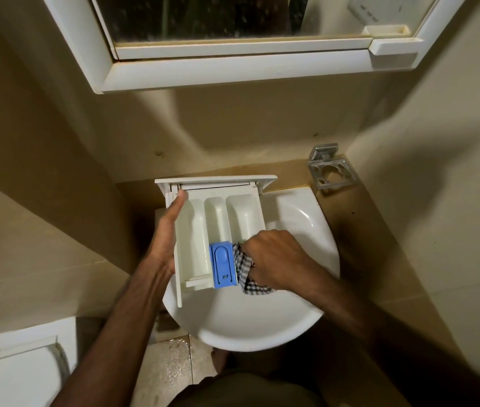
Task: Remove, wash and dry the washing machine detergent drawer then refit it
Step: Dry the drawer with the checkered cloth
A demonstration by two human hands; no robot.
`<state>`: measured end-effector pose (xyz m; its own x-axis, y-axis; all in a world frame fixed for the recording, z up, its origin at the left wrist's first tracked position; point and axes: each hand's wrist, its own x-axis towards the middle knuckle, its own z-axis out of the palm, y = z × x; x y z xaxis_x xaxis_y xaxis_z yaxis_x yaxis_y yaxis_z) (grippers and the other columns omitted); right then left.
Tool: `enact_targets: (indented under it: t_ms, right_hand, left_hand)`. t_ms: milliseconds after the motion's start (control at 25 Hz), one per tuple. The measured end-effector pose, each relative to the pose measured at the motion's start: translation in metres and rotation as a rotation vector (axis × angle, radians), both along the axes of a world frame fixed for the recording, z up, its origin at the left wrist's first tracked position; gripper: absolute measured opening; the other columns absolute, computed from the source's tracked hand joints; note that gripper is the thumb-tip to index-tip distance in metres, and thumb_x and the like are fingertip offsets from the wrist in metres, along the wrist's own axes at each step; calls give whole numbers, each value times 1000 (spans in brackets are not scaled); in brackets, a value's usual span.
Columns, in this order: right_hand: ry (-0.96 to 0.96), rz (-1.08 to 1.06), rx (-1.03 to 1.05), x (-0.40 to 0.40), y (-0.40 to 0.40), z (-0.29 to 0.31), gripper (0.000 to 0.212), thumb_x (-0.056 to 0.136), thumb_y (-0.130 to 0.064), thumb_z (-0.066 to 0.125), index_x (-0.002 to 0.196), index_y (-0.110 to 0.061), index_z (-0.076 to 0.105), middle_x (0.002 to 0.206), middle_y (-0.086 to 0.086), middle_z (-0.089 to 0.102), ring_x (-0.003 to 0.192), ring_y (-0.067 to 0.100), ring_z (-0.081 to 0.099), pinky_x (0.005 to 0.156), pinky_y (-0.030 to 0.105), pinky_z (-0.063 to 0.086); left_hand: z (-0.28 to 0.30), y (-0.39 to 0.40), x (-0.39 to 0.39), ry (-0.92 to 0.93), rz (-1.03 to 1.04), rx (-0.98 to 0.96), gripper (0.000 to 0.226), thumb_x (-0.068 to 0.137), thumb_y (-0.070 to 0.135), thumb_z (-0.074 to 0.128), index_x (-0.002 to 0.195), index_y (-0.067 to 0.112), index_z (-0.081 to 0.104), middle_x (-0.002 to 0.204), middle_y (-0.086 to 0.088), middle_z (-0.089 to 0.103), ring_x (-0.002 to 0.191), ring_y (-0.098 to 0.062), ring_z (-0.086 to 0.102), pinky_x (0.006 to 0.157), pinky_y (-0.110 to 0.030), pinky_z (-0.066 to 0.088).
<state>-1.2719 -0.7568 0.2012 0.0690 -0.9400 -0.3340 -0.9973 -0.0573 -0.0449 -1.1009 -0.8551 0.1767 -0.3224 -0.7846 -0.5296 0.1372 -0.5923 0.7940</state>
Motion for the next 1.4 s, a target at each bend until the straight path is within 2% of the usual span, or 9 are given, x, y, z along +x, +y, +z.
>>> enact_targets:
  t_ms: [120, 360, 560, 680, 840, 1000, 1120, 1240, 1400]
  right_hand:
    - [13, -48, -13, 0, -2, -2, 19, 86, -17, 63, 104, -15, 67, 99, 6, 71, 92, 30, 69, 71, 31, 41]
    - [67, -238, -447, 6, -26, -16, 52, 68, -8, 79, 119, -12, 69, 106, 7, 71, 74, 29, 73, 54, 30, 46]
    - [-63, -164, -142, 5, 1, -18, 26, 88, -17, 65, 114, -15, 66, 105, 6, 72, 92, 29, 72, 71, 33, 49]
    - [-114, -164, 61, 3, 12, -15, 7, 87, -17, 62, 90, -15, 57, 101, 9, 70, 95, 31, 67, 72, 32, 40]
    - [-72, -280, -195, 3, -4, -21, 17, 85, -16, 65, 102, -17, 63, 99, 5, 73, 90, 32, 72, 66, 32, 45]
    - [162, -320, -486, 7, -30, -10, 46, 66, -12, 79, 112, -13, 71, 92, 4, 73, 62, 23, 73, 48, 25, 35]
    - [130, -309, -352, 4, -26, -4, 37, 84, -10, 65, 121, -11, 61, 104, 4, 72, 81, 22, 76, 57, 28, 37]
    - [-93, -285, -123, 0, -4, -9, 3, 92, -15, 59, 91, -16, 57, 97, 4, 72, 90, 26, 71, 68, 30, 42]
    - [-262, -420, 72, -8, 10, -10, 24, 90, -17, 56, 68, -18, 44, 74, 0, 57, 81, 28, 62, 63, 31, 37]
  left_hand:
    - [-5, -1, -1, -6, -15, 24, 62, 90, 66, 59, 135, 24, 64, 128, -4, 72, 110, -18, 71, 82, -31, 55]
    - [-5, 3, -6, 73, -36, 21, 50, 98, 56, 55, 119, 14, 70, 92, -4, 79, 80, -18, 77, 63, -26, 59]
    - [-12, 1, -4, 30, -4, 0, 46, 98, 56, 55, 119, 18, 68, 90, 1, 79, 82, -15, 77, 63, -27, 59]
    - [-20, 5, -7, -48, -22, -23, 55, 92, 66, 57, 132, 29, 64, 123, 8, 72, 110, -11, 68, 90, -28, 54]
    - [-10, 5, -17, 1, -40, 19, 43, 103, 51, 47, 90, 25, 79, 82, 5, 78, 66, -5, 74, 52, -16, 55]
    - [-2, 2, -25, 11, -25, -44, 39, 105, 45, 45, 94, 18, 71, 73, 6, 78, 64, -4, 74, 49, -14, 52]
    - [-4, 0, -26, 17, -47, -63, 42, 101, 51, 51, 111, 15, 70, 90, 0, 80, 74, -7, 76, 55, -18, 55]
    - [-4, 2, -26, -28, 1, -80, 25, 106, 42, 46, 104, 24, 63, 67, 19, 74, 60, 8, 69, 49, -10, 50]
    - [-11, 10, -30, -52, -13, -69, 41, 101, 53, 49, 133, 29, 59, 104, 18, 71, 78, 10, 69, 60, -11, 51]
